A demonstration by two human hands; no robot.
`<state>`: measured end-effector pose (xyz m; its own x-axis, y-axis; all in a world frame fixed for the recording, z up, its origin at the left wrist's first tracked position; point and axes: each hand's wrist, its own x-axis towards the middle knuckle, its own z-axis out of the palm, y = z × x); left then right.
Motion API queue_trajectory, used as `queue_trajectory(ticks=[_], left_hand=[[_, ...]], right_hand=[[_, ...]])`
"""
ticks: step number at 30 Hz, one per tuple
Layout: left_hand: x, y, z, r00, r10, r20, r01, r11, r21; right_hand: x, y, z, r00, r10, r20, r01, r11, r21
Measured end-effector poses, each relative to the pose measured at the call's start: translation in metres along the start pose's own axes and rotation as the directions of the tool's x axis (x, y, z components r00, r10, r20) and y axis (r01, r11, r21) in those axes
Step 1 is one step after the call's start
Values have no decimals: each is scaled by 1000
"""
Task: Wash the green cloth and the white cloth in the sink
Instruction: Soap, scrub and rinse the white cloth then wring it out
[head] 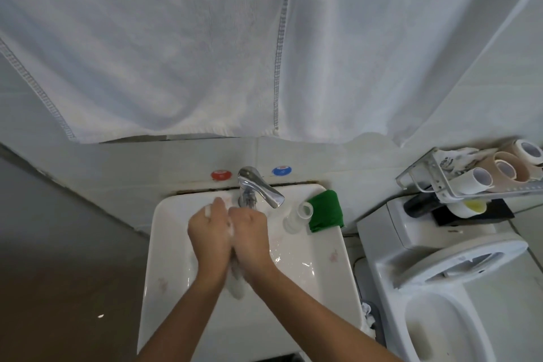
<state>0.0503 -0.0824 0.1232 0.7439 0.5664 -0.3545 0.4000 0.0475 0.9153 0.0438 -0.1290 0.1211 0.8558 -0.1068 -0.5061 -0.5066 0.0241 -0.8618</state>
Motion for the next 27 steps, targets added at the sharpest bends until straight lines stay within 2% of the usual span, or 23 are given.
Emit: queue_trajectory(ticks=[3,5,7,10,13,15,17,18,19,21,22,24,25,26,27], left_hand=[[4,0,-1,1000,11,5,-11,1000,26],[-14,-11,4,999,17,29,-19,997,72],[-14,-9,3,1000,22,17,-23,996,85],[12,1,-2,1000,7,-16,-6,999,36],[-9,-5,2,998,48,31,-51,993,105],[-20,-5,4,997,63,50,-68,994,89],[-3,-1,1,998,56,11,-57,994,89],[8,2,0,999,46,-8,-45,996,77],[12,4,-2,999,41,-14,-40,997,68],[0,1,1,998,55,11,-55,995,80],[-10,0,3,998,58,21,-59,995,83],[-18,2,5,999,49,19,-50,996,74],[-11,5,4,999,52,9,-52,996,68],[-1,9,2,999,49,-4,-49,997,60],[5,10,0,999,49,-14,-48,997,60]], right_hand=[[-2,5,-3,999,-22,33,24,997,-70],[13,-2,-3,999,-15,-41,14,1000,-27],[11,-7,1,1000,-8,-20,8,1000,-8],[-1,4,3,997,-71,9,72,980,-188],[15,-1,-1,997,-79,13,80,969,-232],[22,-7,-7,994,-108,-2,104,960,-259],[15,0,1,991,-119,55,130,944,-303],[9,4,3,981,-180,72,194,920,-342],[6,5,3,976,-213,37,213,913,-347],[15,2,0,986,-164,5,159,941,-300],[16,-6,0,997,-75,10,75,965,-251],[17,-10,1,999,-32,-8,28,952,-304],[13,-6,1,997,-77,17,78,921,-381],[9,0,0,972,-234,33,217,828,-517],[6,5,-2,967,-253,28,226,803,-552]])
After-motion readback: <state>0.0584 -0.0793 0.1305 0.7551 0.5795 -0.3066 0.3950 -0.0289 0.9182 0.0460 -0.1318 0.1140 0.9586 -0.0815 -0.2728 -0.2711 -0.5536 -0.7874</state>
